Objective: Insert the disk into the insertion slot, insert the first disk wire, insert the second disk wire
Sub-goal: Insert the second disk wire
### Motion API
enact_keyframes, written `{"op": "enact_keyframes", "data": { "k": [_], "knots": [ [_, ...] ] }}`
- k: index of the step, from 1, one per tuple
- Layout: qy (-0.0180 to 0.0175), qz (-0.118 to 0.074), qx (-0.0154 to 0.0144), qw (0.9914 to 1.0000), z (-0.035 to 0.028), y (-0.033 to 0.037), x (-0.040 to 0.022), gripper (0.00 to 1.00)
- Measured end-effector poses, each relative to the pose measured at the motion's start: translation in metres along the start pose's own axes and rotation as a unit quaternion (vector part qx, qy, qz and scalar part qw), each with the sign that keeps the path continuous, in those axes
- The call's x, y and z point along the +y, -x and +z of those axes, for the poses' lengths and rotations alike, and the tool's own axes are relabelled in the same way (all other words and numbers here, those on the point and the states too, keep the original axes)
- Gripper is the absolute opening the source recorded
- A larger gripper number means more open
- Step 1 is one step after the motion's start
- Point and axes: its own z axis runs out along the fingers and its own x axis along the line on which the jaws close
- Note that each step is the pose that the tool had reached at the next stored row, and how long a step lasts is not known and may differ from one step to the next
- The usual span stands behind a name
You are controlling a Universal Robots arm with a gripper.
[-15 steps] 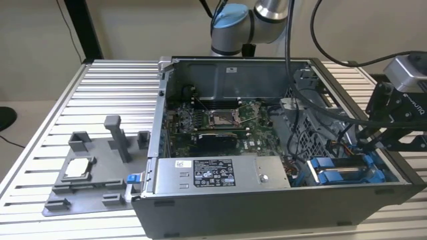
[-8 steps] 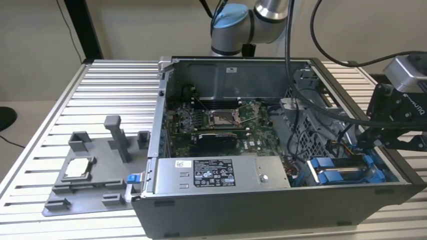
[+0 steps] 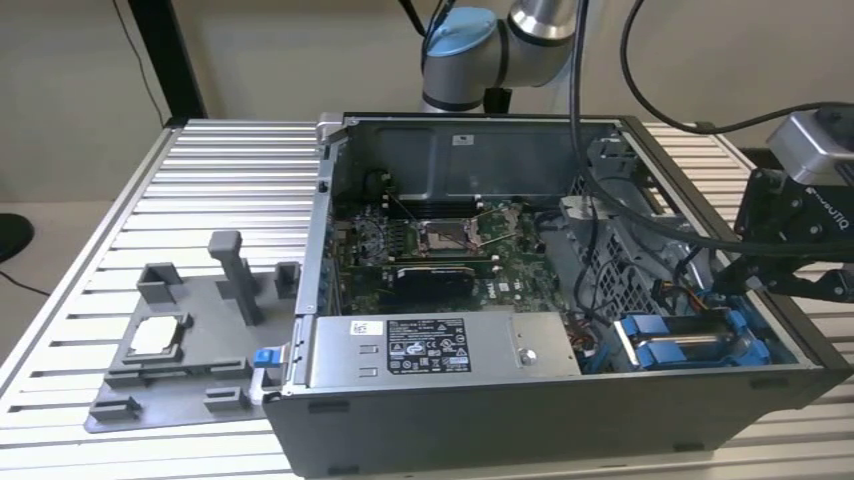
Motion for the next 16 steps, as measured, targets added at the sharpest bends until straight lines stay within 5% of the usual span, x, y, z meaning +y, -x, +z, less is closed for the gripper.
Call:
{"op": "enact_keyframes", "data": {
  "k": [8, 16],
  "knots": [
    [-0.0009, 0.0, -0.0003, 1.0, -0.0133, 0.0013, 0.0152, 0.0],
    [-0.0176, -0.003, 0.0016, 0.99984, -0.0126, -0.003, 0.0431, 0.0]
  ]
}}
